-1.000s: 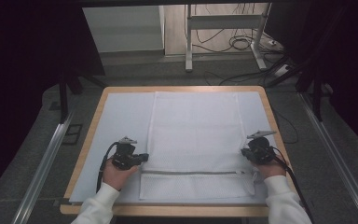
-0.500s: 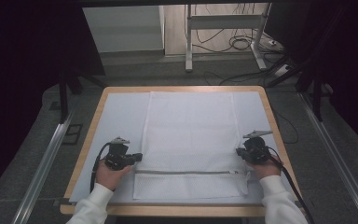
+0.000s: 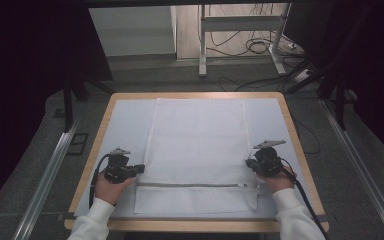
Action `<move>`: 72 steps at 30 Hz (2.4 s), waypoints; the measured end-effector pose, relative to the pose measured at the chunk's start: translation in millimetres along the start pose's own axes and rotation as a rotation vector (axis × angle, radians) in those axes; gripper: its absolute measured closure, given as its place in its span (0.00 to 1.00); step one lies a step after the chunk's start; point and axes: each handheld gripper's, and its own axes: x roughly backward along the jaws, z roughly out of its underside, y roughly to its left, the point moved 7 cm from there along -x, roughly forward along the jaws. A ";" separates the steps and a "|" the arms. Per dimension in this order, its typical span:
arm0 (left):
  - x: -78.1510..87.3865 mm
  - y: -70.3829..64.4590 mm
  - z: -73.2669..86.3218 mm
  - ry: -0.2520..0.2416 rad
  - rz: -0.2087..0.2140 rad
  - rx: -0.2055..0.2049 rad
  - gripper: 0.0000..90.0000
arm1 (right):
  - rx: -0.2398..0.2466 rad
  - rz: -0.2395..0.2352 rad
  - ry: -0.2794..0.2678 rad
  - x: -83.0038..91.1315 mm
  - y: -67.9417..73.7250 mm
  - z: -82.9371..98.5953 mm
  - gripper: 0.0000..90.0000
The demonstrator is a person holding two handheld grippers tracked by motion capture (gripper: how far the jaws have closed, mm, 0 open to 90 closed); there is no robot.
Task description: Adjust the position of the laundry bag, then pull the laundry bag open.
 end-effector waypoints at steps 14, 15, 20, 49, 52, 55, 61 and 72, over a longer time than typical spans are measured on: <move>5.6 11.6 9.6 0.003 -0.012 0.020 1.00 | 0.024 -0.021 0.016 -8.1 12.6 -1.1 0.97; 5.4 11.8 9.6 0.004 -0.012 0.019 1.00 | 0.024 -0.021 0.017 -8.5 12.7 -1.0 0.97; 5.8 11.6 9.6 0.002 -0.010 0.020 1.00 | 0.027 -0.019 0.018 -10.1 12.9 -0.6 0.97; 25.9 -12.8 -9.9 -0.155 -0.018 -0.047 0.42 | -0.018 -0.010 -0.079 8.5 -4.1 -0.8 0.45; 26.5 -18.5 -12.2 -0.157 -0.008 -0.051 0.39 | -0.025 -0.008 -0.090 10.4 -6.2 -0.9 0.44; 25.4 -27.2 -16.2 -0.155 0.003 -0.067 0.39 | -0.029 -0.006 -0.092 12.0 -7.6 -0.6 0.43; 19.6 -45.3 -21.9 -0.141 0.023 -0.088 0.39 | -0.026 -0.010 -0.096 12.7 -7.5 -0.9 0.42; 14.0 -74.3 -29.2 -0.156 0.077 -0.109 0.40 | -0.021 -0.014 -0.092 13.3 -7.3 0.3 0.40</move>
